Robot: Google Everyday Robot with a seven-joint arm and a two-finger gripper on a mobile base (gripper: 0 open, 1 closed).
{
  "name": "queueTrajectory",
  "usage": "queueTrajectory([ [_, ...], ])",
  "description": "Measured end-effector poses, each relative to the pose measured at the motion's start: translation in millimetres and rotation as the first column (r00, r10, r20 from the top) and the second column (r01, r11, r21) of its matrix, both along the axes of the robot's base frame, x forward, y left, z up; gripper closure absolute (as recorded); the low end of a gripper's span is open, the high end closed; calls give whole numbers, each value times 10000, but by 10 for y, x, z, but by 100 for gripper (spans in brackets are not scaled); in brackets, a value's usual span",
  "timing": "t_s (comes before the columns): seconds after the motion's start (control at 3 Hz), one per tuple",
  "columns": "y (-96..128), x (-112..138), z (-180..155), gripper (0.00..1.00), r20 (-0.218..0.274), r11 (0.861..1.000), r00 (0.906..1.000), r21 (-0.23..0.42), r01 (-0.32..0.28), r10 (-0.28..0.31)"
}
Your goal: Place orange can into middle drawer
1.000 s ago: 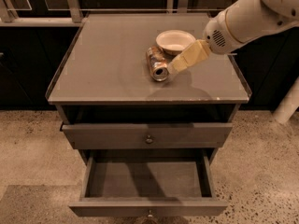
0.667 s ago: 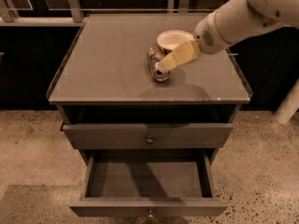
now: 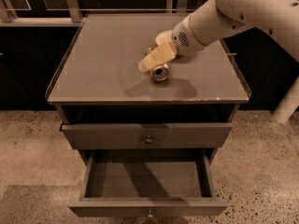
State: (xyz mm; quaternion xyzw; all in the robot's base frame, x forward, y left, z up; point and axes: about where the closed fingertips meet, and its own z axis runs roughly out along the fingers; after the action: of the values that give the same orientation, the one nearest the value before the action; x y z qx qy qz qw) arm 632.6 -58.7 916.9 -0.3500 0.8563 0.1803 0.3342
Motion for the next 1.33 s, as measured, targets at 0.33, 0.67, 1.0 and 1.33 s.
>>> queueTrajectory([
  [0.33,153,31,-253,0,-486,9996,9988,-275,-46,32],
  [0.67,294,70,-459,0,-709,9985,9975,-551,-60,21],
  [1.0,506,322,-646,0,-506,9937,9985,-1113,138,-196],
  [1.33,506,323,-647,0,-506,9936,9985,-1117,141,-199],
])
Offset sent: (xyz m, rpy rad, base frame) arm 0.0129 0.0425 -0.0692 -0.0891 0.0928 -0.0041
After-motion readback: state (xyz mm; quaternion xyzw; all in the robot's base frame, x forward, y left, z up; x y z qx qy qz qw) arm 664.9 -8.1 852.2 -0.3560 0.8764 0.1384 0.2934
